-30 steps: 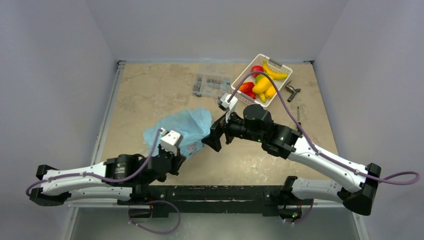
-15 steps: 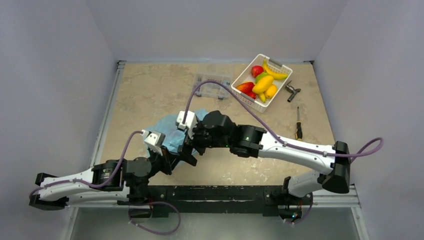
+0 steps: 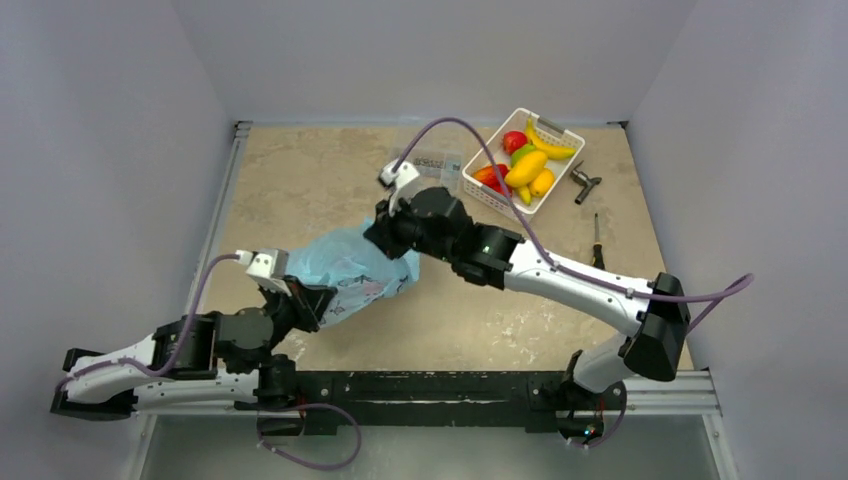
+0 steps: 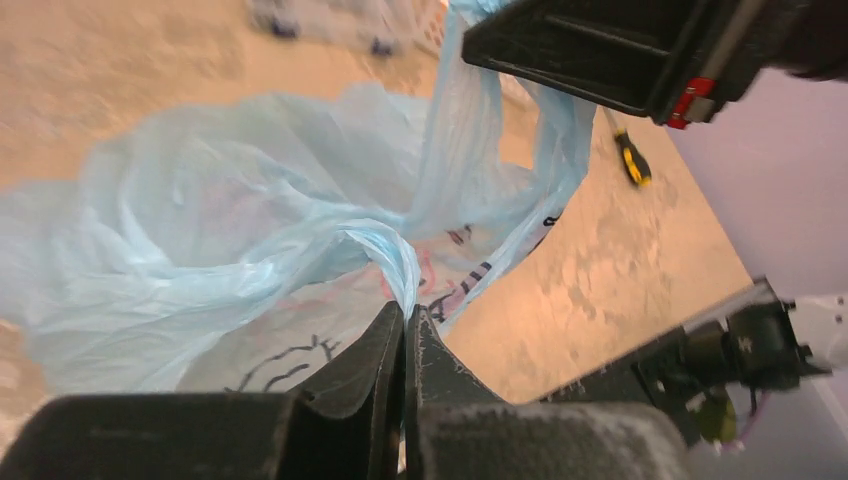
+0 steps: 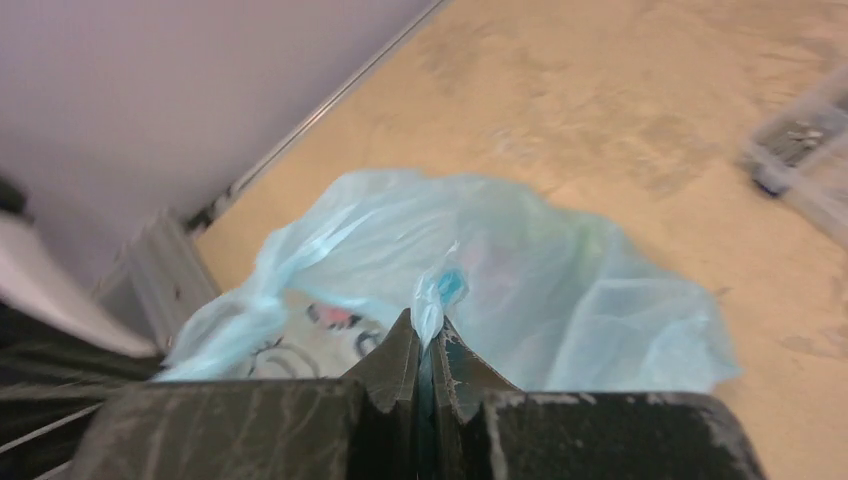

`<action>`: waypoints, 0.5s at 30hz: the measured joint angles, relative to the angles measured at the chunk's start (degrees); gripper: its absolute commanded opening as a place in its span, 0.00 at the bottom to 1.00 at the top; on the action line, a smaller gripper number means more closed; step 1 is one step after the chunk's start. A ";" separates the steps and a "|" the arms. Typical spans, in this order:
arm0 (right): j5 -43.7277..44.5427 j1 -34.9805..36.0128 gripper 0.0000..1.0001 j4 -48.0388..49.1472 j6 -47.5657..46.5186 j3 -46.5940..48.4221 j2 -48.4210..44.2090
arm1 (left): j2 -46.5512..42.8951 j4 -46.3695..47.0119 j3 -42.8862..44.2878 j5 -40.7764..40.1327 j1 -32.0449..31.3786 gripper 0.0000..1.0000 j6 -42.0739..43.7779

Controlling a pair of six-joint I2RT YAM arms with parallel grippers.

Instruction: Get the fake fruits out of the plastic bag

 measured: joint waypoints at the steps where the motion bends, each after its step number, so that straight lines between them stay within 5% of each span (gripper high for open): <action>1: 0.68 -1.86 0.00 0.66 1.62 0.17 0.02 | 0.07 -0.68 1.51 -1.86 -0.04 0.00 0.44; 7: 2.27 -13.49 0.00 1.84 10.58 15.63 8.44 | 3.39 8.13 15.80 -17.38 0.31 0.00 21.86; 11: 2.14 -15.89 0.00 0.68 13.90 39.39 21.05 | 7.30 23.08 25.62 -19.78 2.19 0.00 46.21; 15: 0.83 -16.00 0.00 0.17 14.84 56.74 29.35 | 17.14 18.99 45.90 -17.31 2.47 0.00 52.37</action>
